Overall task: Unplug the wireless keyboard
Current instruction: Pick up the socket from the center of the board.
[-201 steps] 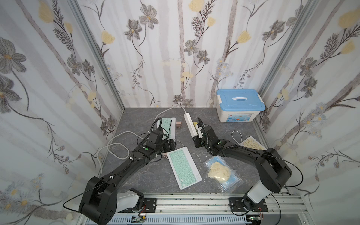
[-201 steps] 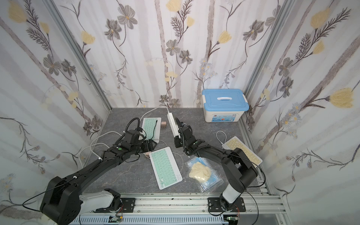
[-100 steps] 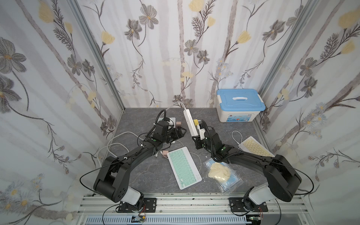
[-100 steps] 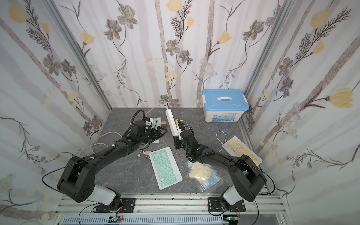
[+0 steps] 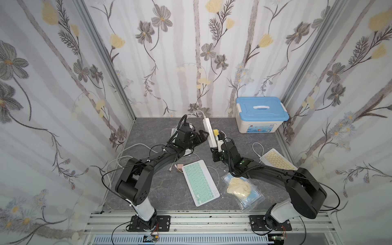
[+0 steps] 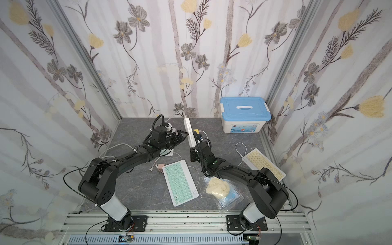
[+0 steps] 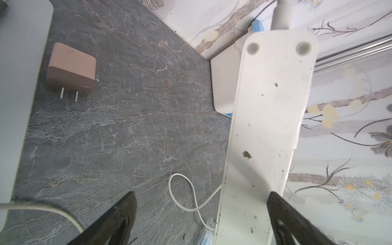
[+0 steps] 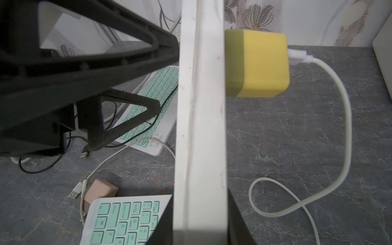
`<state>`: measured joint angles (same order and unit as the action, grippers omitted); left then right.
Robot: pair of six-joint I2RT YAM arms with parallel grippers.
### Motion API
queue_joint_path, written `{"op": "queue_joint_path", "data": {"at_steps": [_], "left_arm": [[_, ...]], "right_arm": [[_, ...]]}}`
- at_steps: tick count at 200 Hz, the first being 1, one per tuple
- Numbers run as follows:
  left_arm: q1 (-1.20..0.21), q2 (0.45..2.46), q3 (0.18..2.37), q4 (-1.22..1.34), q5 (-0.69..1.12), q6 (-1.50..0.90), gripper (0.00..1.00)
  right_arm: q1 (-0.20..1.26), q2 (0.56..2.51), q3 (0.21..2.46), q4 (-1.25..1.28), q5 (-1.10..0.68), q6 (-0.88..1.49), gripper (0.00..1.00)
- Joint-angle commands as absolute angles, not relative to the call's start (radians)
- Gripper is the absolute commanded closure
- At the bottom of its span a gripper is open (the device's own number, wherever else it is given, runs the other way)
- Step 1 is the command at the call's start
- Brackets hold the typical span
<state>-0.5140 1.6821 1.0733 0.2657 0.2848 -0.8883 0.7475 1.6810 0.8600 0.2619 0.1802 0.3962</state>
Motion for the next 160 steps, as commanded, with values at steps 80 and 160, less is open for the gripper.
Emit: {"op": "queue_joint_path", "data": {"at_steps": [80,160], "left_arm": [[-0.522,1.619,1.101,0.273,0.199,-0.864,0.03],[-0.524,1.701,1.174,0.232,0.160,-0.903,0.16]], "right_arm": [[0.762,1.686,0.878,0.356,0.094,0.391,1.00],[0.769,1.673,0.879,0.348,0.091,0.392,1.00]]}}
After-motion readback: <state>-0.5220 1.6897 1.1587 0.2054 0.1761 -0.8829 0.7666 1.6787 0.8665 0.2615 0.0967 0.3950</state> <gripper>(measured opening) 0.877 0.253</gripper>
